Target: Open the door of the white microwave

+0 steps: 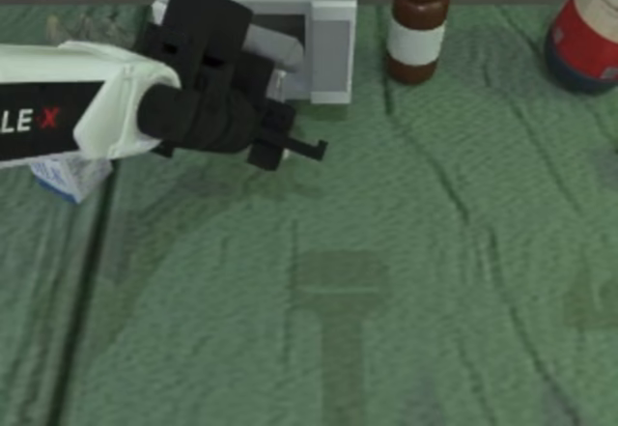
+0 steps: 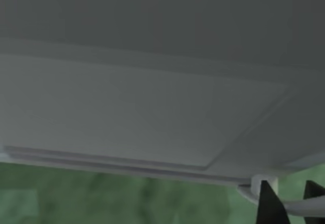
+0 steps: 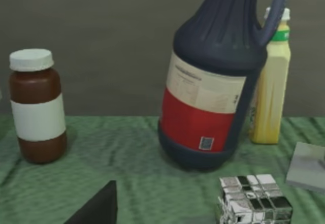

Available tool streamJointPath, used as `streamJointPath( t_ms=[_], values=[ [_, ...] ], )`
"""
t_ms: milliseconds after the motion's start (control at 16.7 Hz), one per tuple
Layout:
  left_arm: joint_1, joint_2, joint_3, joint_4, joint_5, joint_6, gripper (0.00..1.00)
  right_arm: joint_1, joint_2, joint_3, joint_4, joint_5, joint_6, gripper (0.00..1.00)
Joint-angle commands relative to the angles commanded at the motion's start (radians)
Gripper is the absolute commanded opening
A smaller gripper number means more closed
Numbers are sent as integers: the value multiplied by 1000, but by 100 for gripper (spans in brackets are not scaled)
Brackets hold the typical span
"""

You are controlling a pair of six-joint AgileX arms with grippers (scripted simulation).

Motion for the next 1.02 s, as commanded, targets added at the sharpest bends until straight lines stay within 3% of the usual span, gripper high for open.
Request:
streamJointPath(
  t_ms=[420, 1020],
  values=[
    [0, 0, 0, 0, 0, 0, 0, 0, 0, 0, 0, 0, 0, 100],
    [27, -28, -35, 3, 58, 68, 0, 0, 0, 0, 0, 0, 0, 100]
  ],
)
